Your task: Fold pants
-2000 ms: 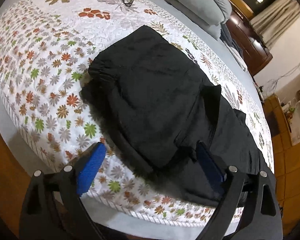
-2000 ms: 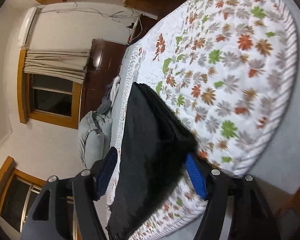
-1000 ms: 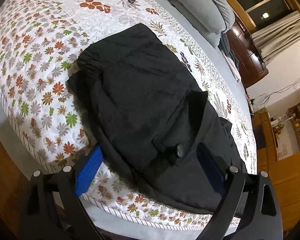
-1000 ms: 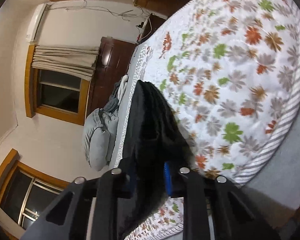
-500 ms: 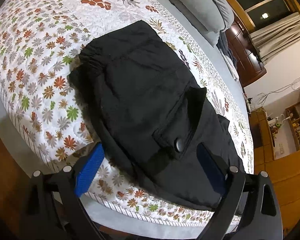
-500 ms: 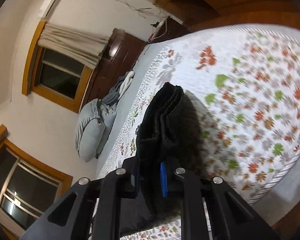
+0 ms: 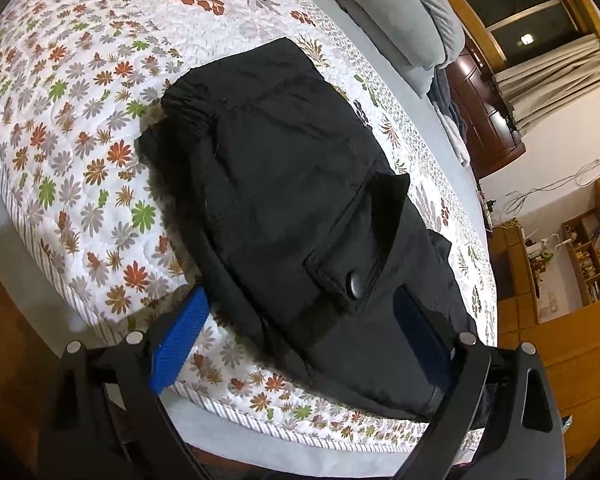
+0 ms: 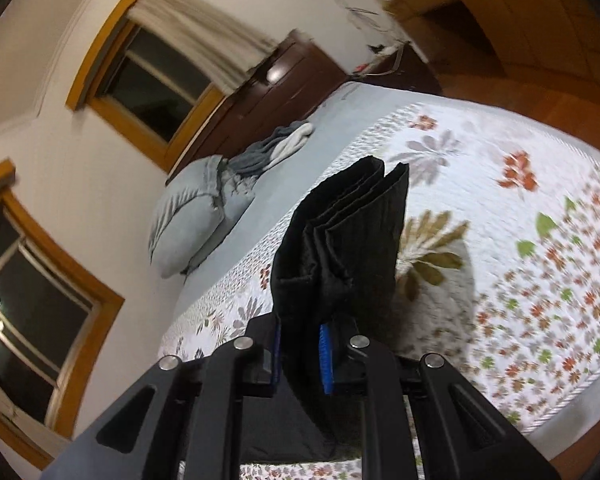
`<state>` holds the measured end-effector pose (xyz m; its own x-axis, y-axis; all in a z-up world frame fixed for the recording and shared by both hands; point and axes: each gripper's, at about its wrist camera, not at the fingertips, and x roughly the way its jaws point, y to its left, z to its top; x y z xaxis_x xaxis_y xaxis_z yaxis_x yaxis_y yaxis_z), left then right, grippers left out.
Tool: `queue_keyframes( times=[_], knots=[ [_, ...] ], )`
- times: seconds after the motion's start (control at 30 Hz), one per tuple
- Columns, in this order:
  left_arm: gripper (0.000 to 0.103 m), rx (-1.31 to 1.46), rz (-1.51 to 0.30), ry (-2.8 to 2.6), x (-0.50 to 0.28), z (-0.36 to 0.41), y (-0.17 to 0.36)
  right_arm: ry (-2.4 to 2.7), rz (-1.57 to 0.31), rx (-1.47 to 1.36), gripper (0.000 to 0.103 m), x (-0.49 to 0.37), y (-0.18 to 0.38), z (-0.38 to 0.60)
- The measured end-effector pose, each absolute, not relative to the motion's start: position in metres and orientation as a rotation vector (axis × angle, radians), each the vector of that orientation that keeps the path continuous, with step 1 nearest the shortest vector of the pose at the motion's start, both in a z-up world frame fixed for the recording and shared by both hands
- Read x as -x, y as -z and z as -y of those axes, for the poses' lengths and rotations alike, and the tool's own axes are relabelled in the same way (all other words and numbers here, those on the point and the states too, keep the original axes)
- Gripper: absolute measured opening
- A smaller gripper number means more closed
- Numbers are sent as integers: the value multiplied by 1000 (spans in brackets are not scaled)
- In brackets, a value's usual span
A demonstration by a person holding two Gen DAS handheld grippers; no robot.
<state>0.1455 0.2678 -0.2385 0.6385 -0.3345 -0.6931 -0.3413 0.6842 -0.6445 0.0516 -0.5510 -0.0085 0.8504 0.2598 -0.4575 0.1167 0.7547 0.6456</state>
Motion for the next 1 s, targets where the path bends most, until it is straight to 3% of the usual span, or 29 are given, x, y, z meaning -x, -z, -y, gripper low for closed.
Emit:
queue_keyframes(
  times=[0.57, 1.0],
  knots=[
    [93, 869, -874, -7, -134, -269, 239, -217, -666, -262, 14, -105, -50, 365],
    [93, 911, -875, 25, -130, -275, 245, -330, -835, -54, 13, -129, 12, 227]
  ],
)
